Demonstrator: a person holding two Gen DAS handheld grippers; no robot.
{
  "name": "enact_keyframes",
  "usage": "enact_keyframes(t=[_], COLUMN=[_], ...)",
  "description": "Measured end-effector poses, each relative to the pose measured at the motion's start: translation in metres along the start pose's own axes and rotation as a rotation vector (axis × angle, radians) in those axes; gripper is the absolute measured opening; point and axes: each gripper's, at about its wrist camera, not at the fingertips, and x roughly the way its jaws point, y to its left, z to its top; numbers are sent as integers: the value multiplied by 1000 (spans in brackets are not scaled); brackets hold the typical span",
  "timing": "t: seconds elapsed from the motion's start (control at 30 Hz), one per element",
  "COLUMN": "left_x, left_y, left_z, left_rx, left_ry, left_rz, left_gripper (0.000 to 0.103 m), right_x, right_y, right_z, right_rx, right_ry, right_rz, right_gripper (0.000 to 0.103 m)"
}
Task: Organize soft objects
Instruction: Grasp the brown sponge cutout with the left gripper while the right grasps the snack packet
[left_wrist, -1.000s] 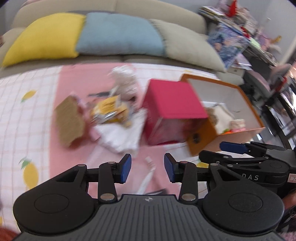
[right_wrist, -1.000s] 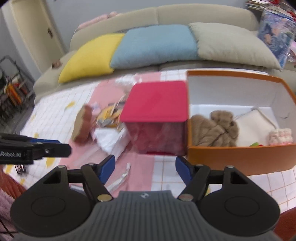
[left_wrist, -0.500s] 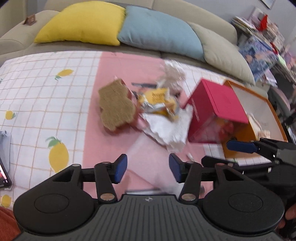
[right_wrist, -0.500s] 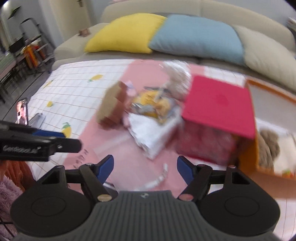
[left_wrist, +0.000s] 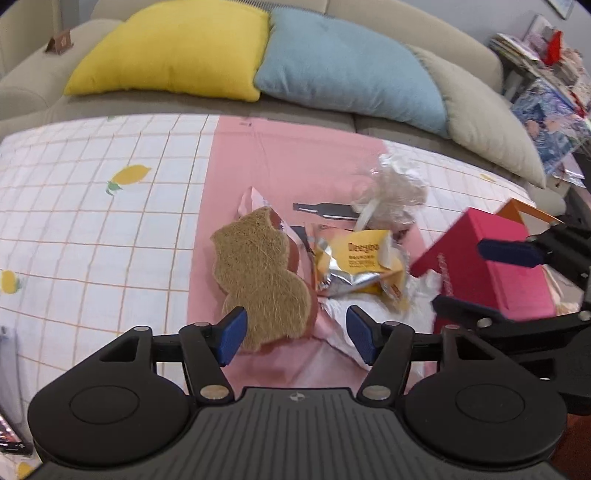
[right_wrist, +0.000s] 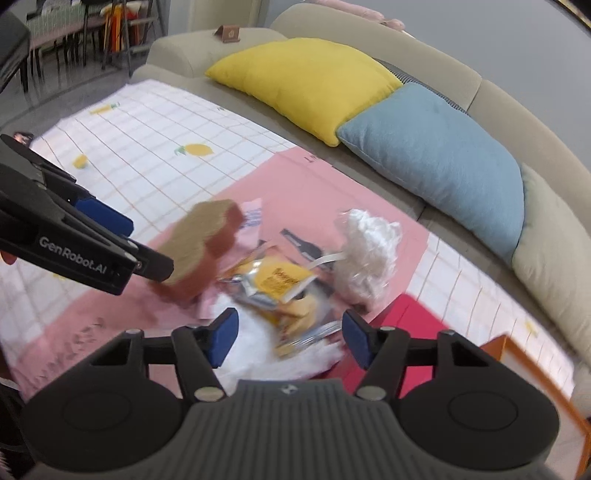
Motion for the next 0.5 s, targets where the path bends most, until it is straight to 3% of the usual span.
enact_keyframes(t=[0.13, 0.37, 0.5], left_x=[23, 53, 57], left_y=[0, -6, -11], left_z=[8, 12, 12], left_rx=[-14, 51, 103], left_ry=[33, 109, 104], left_rz=[-4, 35, 71], left_gripper=[73, 73, 76], right_x=[16, 39, 47], right_y=[-9, -2, 2], right_z=[7, 13, 18], right_rx=[-52, -154, -224], right_ry=[21, 60, 81], right_rz=[6, 37, 52], right_gripper=[62, 62, 63])
